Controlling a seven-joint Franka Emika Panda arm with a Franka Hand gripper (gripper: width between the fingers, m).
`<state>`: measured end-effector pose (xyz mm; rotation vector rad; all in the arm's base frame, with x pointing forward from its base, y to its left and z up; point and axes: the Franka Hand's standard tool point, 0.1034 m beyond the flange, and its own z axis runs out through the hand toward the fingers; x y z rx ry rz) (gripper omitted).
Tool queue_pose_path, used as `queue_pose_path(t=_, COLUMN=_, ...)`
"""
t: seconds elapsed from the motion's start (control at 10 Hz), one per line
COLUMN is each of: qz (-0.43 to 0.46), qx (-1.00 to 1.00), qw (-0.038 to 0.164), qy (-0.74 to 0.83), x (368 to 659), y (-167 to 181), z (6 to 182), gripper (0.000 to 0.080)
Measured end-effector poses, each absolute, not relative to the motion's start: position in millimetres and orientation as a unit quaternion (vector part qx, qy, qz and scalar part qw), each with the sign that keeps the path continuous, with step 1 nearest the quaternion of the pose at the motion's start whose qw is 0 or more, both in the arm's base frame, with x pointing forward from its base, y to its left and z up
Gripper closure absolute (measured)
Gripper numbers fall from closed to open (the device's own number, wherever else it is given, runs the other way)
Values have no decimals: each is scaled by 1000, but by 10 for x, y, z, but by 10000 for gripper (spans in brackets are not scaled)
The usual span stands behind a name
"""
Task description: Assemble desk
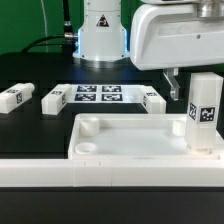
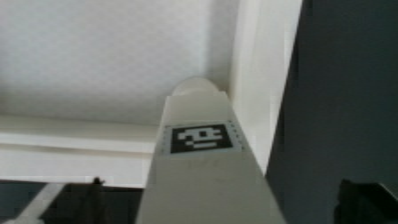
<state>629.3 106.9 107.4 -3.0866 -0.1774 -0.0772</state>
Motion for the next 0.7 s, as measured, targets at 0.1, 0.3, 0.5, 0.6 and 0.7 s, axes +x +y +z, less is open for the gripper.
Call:
queue_pose_path(t=0.1, qz=-26, qx=-994, qw=23, qy=-102, x=6293, y=1064, z=1071, gripper=151)
queue_pose_path(t=0.3, qz=-26, qx=-992, qw=23, qy=-118, x=6290, y=1061, z=1066, gripper=249)
queue_pose_path(t=0.5, qz=-26, qx=-992, qw=23, qy=-118, x=6291, y=1058, z=1065, gripper=383)
queue_pose_path(t=0.6, qz=-26, qx=-993, qw=23, qy=-116, x=6293, y=1047, z=1066, gripper=509)
queue_pose_path(t=0.7, qz=-26, qx=-994, qw=23, qy=-104, x=6293, y=1047, z=1066, gripper=509)
